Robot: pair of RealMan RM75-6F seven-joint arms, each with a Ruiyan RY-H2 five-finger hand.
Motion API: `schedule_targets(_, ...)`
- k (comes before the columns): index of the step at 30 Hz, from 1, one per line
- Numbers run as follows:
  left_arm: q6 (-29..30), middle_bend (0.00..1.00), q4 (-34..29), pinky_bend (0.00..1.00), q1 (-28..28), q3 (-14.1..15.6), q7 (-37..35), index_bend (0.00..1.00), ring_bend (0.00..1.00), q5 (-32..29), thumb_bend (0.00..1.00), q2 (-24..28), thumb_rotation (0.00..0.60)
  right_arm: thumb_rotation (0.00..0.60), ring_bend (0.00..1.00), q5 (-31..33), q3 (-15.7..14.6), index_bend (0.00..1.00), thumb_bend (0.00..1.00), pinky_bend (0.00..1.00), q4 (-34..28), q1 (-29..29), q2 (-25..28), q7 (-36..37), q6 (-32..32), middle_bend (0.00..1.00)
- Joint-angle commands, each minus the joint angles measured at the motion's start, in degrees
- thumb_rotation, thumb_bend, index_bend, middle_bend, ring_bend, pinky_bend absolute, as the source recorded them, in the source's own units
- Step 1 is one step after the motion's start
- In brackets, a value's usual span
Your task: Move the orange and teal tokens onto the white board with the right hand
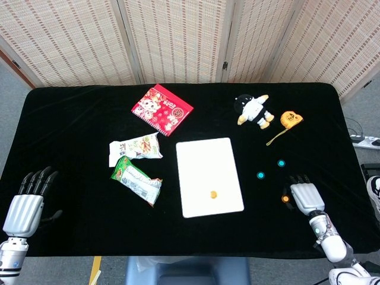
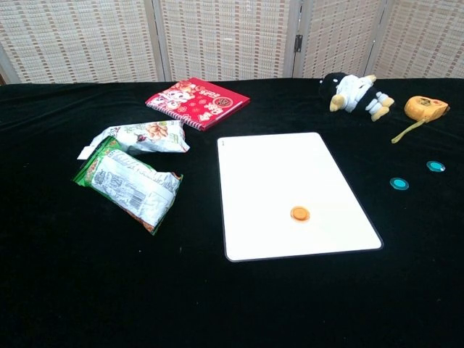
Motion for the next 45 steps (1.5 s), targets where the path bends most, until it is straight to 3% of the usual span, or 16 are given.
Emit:
schedule_targets(1, 0.0, 0.02, 0.0, 0.00, 0.0, 0.0, -0.1, 0.00, 0.05, 0.0, 0.22, 0.0, 0.600, 0.600, 0.09, -0.2, 0.2, 0.50, 0.37, 0.00, -0.4, 0.0, 0.3, 0.3, 0.2, 0.18)
schedule_targets(10, 0.0, 0.01, -0.2, 0.00, -0.2, -0.1, 0.1, 0.00, 0.05, 0.0, 0.22, 0.2, 0.600, 0.600, 0.09, -4.8, 1.8, 0.51, 0.37, 0.00, -10.0, 1.7, 5.5, 0.7, 1.9, 0.18)
schedule_targets(18, 0.2, 0.02, -0.2, 0.00, 0.0, 0.1, 0.0, 0.00, 0.05, 0.1, 0.22, 0.1, 0.600, 0.600, 0.09, -4.6, 4.6, 0.50, 0.37, 0.00, -15.6, 8.7, 3.9, -3.3, -4.8, 0.18)
schedule_targets(27, 0.7, 0.02, 0.2, 0.00, 0.6, 0.3, -0.5, 0.00, 0.05, 0.0, 0.22, 0.3, 0.600, 0.600, 0.09, -0.5, 6.6, 0.51, 0.37, 0.00, -16.5, 14.9, -1.0, -10.6, -9.1, 0.18)
schedule_targets(45, 0.4, 0.02, 1.4, 0.00, 0.7, 0.4, -1.5, 0.00, 0.05, -0.5, 0.22, -0.2, 0.600, 0.600, 0.09, 5.6, 5.5, 0.50, 0.37, 0.00, -12.5, 18.5, -6.1, -17.1, -9.0, 0.18)
